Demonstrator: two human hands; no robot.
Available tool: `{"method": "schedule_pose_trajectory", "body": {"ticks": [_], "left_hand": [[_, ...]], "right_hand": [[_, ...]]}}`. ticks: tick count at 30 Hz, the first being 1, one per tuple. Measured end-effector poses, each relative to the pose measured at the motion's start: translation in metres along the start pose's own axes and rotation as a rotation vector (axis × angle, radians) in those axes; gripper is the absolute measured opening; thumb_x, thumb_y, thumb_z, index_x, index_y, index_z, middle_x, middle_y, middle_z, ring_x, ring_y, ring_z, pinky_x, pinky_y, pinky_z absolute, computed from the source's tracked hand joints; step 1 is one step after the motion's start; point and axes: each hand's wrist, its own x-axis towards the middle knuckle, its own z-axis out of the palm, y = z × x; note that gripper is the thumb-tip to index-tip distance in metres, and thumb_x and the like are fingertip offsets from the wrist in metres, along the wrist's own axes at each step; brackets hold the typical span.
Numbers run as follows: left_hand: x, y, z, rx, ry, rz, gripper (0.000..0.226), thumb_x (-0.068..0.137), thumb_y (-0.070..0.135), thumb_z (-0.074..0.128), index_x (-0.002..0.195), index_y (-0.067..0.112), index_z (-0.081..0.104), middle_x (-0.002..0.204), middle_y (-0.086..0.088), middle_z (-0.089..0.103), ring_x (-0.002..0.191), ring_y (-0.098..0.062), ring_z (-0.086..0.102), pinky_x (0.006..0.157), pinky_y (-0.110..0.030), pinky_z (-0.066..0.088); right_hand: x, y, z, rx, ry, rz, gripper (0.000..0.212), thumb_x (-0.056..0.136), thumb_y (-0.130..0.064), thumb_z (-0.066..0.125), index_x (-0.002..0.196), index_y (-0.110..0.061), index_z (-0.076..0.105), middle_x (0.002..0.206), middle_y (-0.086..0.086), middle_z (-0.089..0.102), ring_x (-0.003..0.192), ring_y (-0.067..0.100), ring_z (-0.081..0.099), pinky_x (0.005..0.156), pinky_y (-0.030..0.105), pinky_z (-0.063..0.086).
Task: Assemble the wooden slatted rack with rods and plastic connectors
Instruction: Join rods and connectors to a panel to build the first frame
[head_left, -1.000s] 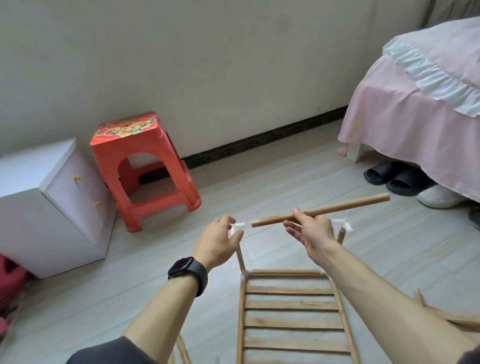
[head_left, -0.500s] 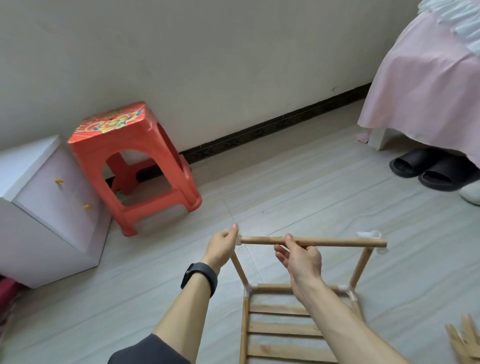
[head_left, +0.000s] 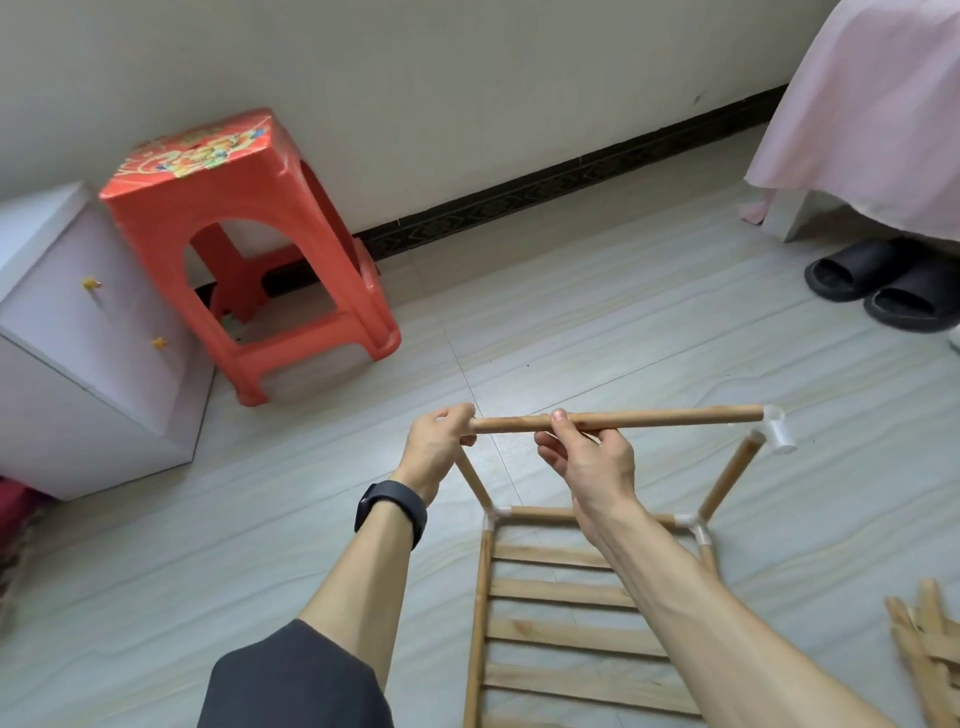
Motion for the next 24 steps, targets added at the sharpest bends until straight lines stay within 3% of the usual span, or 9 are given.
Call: {"method": "schedule_pose_trajectory", "body": {"ticks": [4, 7, 11, 14, 17, 18, 20, 22, 24], "left_hand": [[0.000, -0.002, -0.005, 0.020, -0.010, 0.008, 0.022, 0.075, 0.039, 0.057, 0.065, 0.019, 0.055, 0.054, 0.012, 0.057, 0.077, -0.022, 0.053, 0.079, -0.038, 0.041], [0.003, -0.002, -0.014, 0.059, -0.002, 0.016, 0.025, 0.078, 0.039, 0.056, 0.070, 0.016, 0.061, 0.061, 0.008, 0.067, 0.078, -0.022, 0.062, 0.082, -0.037, 0.048], [0.002, 0.003, -0.013, 0.323, 0.027, 0.124, 0.032, 0.099, 0.036, 0.049, 0.079, 0.015, 0.063, 0.077, 0.000, 0.070, 0.080, -0.024, 0.063, 0.076, -0.037, 0.048], [-0.001, 0.011, 0.000, 0.672, 0.154, 0.340, 0.030, 0.103, 0.038, 0.035, 0.082, 0.023, 0.050, 0.077, 0.000, 0.062, 0.075, -0.028, 0.058, 0.069, -0.041, 0.049], [-0.010, 0.024, 0.025, 0.941, 0.158, 0.592, 0.024, 0.104, 0.040, 0.034, 0.094, 0.026, 0.052, 0.084, 0.006, 0.064, 0.084, -0.026, 0.059, 0.078, -0.041, 0.044], [-0.015, 0.030, 0.038, 0.997, 0.117, 0.665, 0.025, 0.104, 0.043, 0.036, 0.100, 0.027, 0.054, 0.089, 0.008, 0.065, 0.089, -0.023, 0.059, 0.082, -0.039, 0.041], [-0.027, 0.047, 0.068, 1.034, -0.019, 0.753, 0.029, 0.102, 0.050, 0.037, 0.112, 0.030, 0.056, 0.102, 0.011, 0.067, 0.099, -0.019, 0.058, 0.090, -0.037, 0.040], [-0.034, 0.065, 0.102, 0.995, -0.164, 0.742, 0.034, 0.101, 0.051, 0.040, 0.124, 0.031, 0.053, 0.115, 0.011, 0.065, 0.108, -0.018, 0.057, 0.094, -0.037, 0.041], [-0.037, 0.078, 0.138, 0.979, -0.282, 0.729, 0.040, 0.099, 0.048, 0.046, 0.135, 0.030, 0.048, 0.127, 0.009, 0.060, 0.115, -0.019, 0.056, 0.096, -0.038, 0.043]], "right_hand": [[-0.006, 0.008, 0.010, -0.041, 0.001, -0.033, 0.026, 0.094, -0.017, 0.073, 0.105, 0.003, 0.061, 0.085, 0.008, 0.071, 0.073, 0.016, 0.073, 0.071, 0.027, 0.060], [-0.012, 0.005, 0.019, -0.076, -0.021, -0.002, 0.022, 0.093, -0.020, 0.074, 0.099, -0.002, 0.062, 0.083, 0.008, 0.074, 0.079, 0.020, 0.075, 0.076, 0.030, 0.061], [-0.021, -0.021, 0.003, -0.551, -0.202, 0.050, 0.023, 0.100, -0.032, 0.061, 0.093, -0.012, 0.069, 0.092, 0.004, 0.077, 0.081, 0.017, 0.075, 0.081, 0.037, 0.063], [-0.033, -0.053, -0.028, -0.906, -0.125, -0.369, 0.019, 0.098, -0.034, 0.059, 0.086, -0.020, 0.065, 0.081, -0.006, 0.071, 0.077, 0.007, 0.068, 0.081, 0.027, 0.053], [-0.038, -0.090, -0.071, -0.838, 0.223, -0.805, 0.008, 0.095, -0.026, 0.065, 0.094, -0.019, 0.060, 0.095, -0.007, 0.060, 0.088, 0.008, 0.055, 0.082, 0.019, 0.038], [-0.029, -0.098, -0.088, -0.798, 0.337, -0.796, 0.013, 0.096, -0.027, 0.065, 0.102, -0.017, 0.059, 0.105, -0.003, 0.058, 0.100, 0.014, 0.053, 0.088, 0.024, 0.038], [-0.004, -0.108, -0.118, -0.766, 0.452, -0.566, 0.034, 0.099, -0.036, 0.059, 0.122, -0.011, 0.055, 0.128, 0.008, 0.054, 0.122, 0.027, 0.047, 0.100, 0.033, 0.037], [0.020, -0.111, -0.137, -0.791, 0.427, -0.356, 0.051, 0.102, -0.046, 0.050, 0.135, -0.008, 0.049, 0.140, 0.011, 0.053, 0.132, 0.032, 0.045, 0.109, 0.040, 0.036], [0.036, -0.107, -0.146, -0.781, 0.307, -0.215, 0.050, 0.103, -0.052, 0.042, 0.132, -0.012, 0.052, 0.133, 0.007, 0.061, 0.125, 0.029, 0.053, 0.103, 0.039, 0.041]]}}
